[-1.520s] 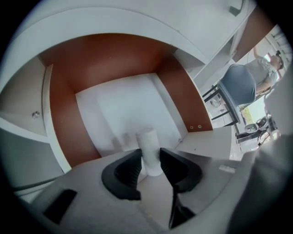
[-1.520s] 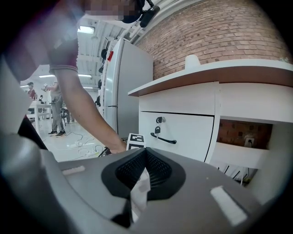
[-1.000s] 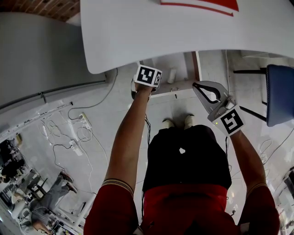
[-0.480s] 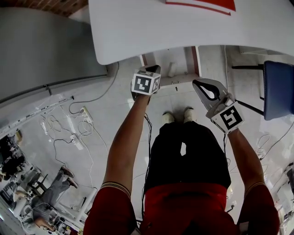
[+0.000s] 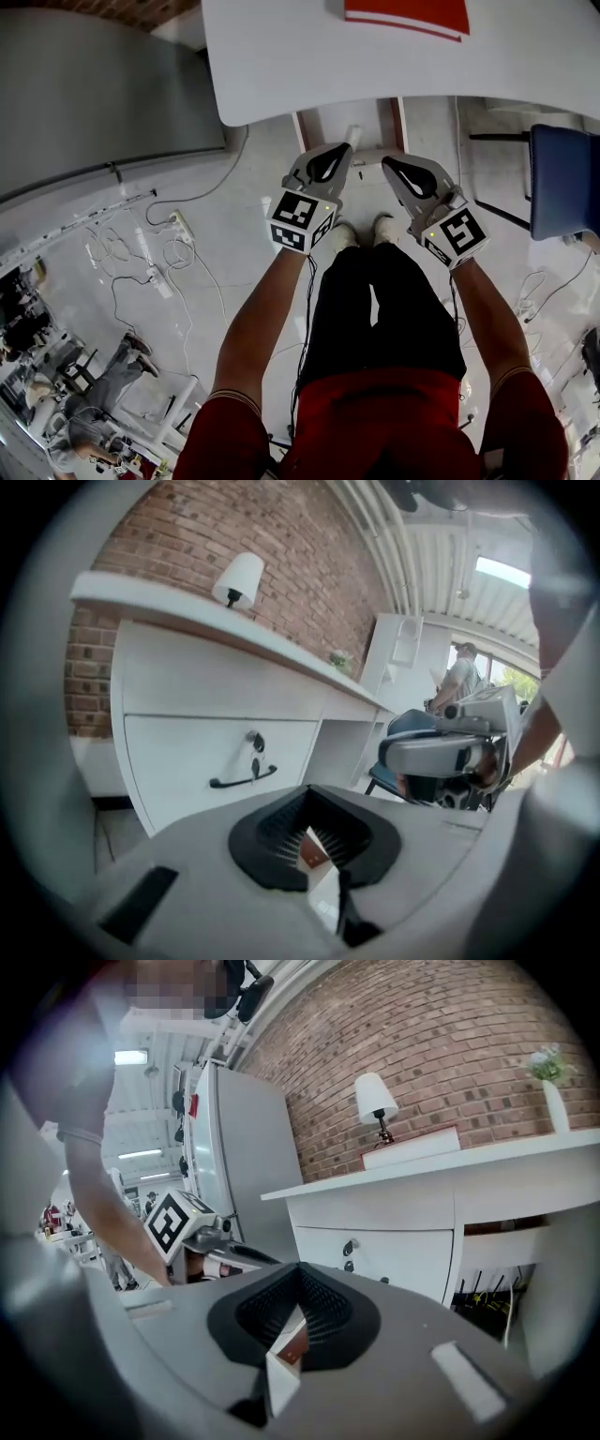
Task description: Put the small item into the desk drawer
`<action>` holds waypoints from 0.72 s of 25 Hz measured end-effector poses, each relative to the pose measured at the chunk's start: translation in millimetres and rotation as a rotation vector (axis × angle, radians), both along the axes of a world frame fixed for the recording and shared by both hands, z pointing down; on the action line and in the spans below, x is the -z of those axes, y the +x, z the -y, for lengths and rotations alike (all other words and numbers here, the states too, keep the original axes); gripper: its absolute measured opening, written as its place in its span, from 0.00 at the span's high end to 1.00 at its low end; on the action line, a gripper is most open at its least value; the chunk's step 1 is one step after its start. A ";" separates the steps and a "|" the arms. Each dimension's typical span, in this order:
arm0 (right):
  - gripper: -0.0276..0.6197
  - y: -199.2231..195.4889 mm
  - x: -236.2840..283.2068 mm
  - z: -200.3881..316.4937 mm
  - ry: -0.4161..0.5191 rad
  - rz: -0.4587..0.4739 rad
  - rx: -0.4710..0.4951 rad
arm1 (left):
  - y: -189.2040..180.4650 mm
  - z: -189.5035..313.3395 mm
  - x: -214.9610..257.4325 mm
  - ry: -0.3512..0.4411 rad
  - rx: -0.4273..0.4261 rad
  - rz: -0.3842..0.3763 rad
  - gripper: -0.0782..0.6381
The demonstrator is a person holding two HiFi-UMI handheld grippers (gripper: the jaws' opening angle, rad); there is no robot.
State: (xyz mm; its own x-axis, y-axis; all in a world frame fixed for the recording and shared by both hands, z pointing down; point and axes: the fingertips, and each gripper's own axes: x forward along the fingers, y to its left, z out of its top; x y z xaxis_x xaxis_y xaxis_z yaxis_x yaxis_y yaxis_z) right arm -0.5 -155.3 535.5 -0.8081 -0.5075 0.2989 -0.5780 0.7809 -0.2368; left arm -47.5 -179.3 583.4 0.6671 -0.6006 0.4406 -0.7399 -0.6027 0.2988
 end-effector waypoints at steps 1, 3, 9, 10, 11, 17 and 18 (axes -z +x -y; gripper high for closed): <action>0.94 0.0 6.5 -0.4 0.001 0.006 -0.004 | 2.4 -3.4 14.8 0.033 -0.008 -0.005 0.88; 0.94 -0.4 22.4 -1.6 0.005 0.018 -0.011 | 4.7 -8.8 47.2 0.104 -0.018 -0.010 0.88; 0.94 -1.2 94.4 -0.9 0.047 0.059 -0.035 | 2.2 -13.7 156.4 0.285 0.019 -0.074 0.88; 0.94 -0.6 108.7 -1.7 0.065 0.066 -0.038 | 4.0 -16.2 172.7 0.298 0.019 -0.084 0.88; 0.94 0.3 123.3 -2.4 0.084 0.074 -0.041 | 7.0 -19.0 189.1 0.314 0.016 -0.091 0.88; 0.94 3.4 220.4 -18.6 0.186 0.147 -0.058 | 14.7 -46.9 277.3 0.390 0.009 -0.097 0.88; 0.94 5.1 237.1 -21.5 0.206 0.161 -0.065 | 13.6 -51.1 290.1 0.404 0.014 -0.097 0.88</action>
State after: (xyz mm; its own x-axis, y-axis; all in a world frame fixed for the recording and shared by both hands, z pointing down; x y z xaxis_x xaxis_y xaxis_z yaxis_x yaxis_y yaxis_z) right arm 4.6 -133.8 298.4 -0.8006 -0.5967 0.0545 -0.5963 0.7846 -0.1697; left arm -33.8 -128.3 293.2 0.6847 -0.7215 0.1030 -0.7288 -0.6759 0.1096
